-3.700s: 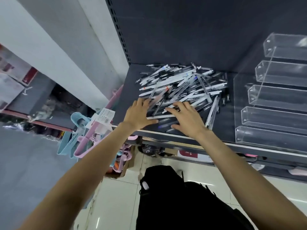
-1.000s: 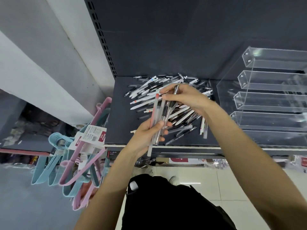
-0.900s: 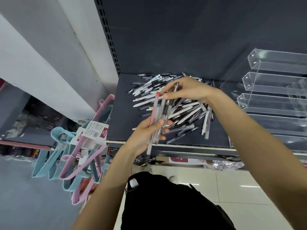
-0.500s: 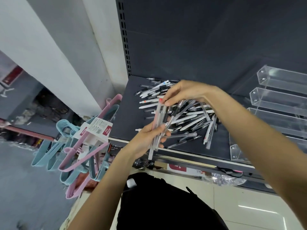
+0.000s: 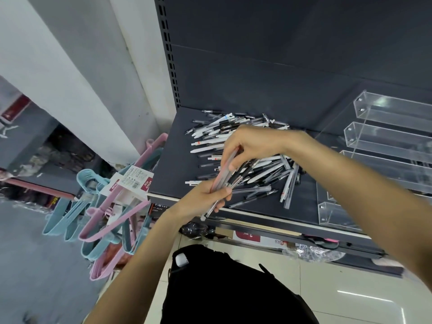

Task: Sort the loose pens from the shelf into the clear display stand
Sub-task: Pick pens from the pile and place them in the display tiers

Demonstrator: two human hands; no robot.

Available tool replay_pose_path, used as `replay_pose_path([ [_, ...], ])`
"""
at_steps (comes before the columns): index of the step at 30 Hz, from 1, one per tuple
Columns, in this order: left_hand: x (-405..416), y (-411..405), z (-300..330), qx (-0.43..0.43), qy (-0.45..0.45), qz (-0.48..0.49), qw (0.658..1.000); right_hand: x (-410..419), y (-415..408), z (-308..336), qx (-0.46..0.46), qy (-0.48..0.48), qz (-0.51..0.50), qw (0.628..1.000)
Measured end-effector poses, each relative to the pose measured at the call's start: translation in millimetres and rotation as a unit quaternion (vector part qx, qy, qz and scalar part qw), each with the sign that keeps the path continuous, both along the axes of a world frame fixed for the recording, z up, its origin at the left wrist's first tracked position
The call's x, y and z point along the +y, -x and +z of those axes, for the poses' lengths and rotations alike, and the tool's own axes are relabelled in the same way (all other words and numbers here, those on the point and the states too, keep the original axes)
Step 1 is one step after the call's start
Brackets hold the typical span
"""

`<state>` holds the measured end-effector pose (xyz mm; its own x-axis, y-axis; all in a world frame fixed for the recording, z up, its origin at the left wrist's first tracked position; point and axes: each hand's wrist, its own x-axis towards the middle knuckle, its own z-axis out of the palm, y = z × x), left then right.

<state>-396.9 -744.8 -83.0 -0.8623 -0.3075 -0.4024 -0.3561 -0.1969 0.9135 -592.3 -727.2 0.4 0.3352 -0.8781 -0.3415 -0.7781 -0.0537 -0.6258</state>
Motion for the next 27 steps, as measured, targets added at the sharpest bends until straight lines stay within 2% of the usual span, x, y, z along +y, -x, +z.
replay_pose_path([
  [5,0.6,-3.8,-5.1,-0.005,-0.009,0.019,1.000,10.1,22.6,11.6,-0.001,0.024,-0.062,0.998],
  [7,-3.1,-8.6,-13.4,-0.021,0.000,0.033,0.999,17.7,38.5,16.6,-0.008,0.051,-0.120,0.991],
  [9,-8.0,-11.6,-18.7,-0.021,-0.012,0.102,0.994,29.7,55.5,19.4,-0.043,0.101,-0.210,0.972],
  [11,-11.1,-7.1,-15.6,0.007,-0.038,0.197,0.980,42.9,57.9,11.2,-0.114,0.169,-0.351,0.914],
  [14,-7.3,15.6,-1.9,0.087,-0.100,0.296,0.946,56.5,19.7,-22.3,-0.287,0.208,-0.550,0.757],
  [16,0.1,35.7,7.0,0.119,-0.109,0.324,0.932,60.2,-13.2,-45.5,-0.361,0.185,-0.618,0.673],
  [20,11.7,64.4,16.6,0.133,-0.132,0.356,0.916,59.6,-57.3,-67.6,-0.410,0.187,-0.688,0.569],
  [22,12.5,69.1,16.9,0.124,-0.158,0.368,0.908,57.2,-66.7,-70.4,-0.390,0.218,-0.699,0.558],
  [27,6.4,70.5,11.2,0.088,-0.194,0.400,0.891,47.7,-80.1,-78.5,-0.281,0.245,-0.687,0.624],
])
